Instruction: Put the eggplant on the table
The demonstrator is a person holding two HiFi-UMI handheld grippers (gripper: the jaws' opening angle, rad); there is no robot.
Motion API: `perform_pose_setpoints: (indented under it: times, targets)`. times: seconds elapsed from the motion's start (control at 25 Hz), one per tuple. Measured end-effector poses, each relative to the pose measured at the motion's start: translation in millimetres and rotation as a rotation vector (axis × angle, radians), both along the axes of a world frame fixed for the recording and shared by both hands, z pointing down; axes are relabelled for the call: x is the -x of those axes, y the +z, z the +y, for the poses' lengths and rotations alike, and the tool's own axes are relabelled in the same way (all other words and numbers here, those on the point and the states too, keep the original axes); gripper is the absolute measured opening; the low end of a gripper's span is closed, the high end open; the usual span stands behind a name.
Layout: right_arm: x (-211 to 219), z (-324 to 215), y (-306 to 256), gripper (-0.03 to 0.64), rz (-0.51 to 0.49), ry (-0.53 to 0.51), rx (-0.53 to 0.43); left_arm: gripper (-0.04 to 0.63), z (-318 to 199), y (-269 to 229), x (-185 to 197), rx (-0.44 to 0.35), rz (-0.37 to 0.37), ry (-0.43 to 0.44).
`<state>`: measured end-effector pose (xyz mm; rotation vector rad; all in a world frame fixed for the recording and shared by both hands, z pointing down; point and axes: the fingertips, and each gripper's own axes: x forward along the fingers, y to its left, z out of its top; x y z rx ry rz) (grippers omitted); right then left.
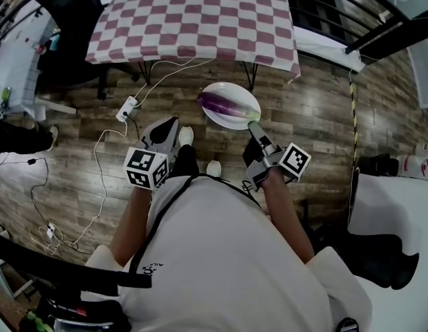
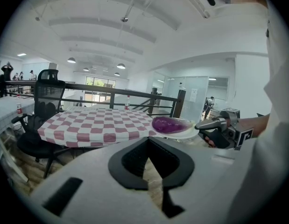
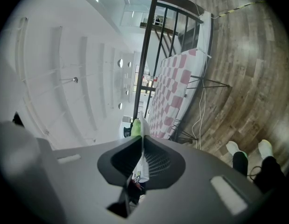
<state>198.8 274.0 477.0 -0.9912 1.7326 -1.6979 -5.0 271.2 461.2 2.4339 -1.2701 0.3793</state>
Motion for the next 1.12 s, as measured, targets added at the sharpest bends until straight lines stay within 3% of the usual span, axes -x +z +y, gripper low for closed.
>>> perform_pose_setpoints:
  times: [1.12]
  targets:
    - [63.0,-145.5,-14.8,0.025,-0.004,0.048,-0.002,0.002,-163.2,-5.6,57.2,0.000,0.003,0.066]
